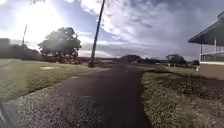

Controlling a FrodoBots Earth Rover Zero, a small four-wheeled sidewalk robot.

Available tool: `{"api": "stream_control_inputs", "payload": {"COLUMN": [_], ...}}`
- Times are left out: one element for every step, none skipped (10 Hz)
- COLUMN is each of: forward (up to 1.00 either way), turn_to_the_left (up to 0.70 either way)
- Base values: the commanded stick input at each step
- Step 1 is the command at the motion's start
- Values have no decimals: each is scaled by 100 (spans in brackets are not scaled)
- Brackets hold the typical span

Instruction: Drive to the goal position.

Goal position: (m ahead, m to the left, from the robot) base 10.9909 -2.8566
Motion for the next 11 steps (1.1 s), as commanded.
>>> {"api": "stream_control_inputs", "payload": {"forward": [70, 70, 70, 70, 70, 70, 70, 70, 70, 70, 70], "turn_to_the_left": [0, 0, 0, 0, 0, 0, 0, 0, 0, 0, 0]}}
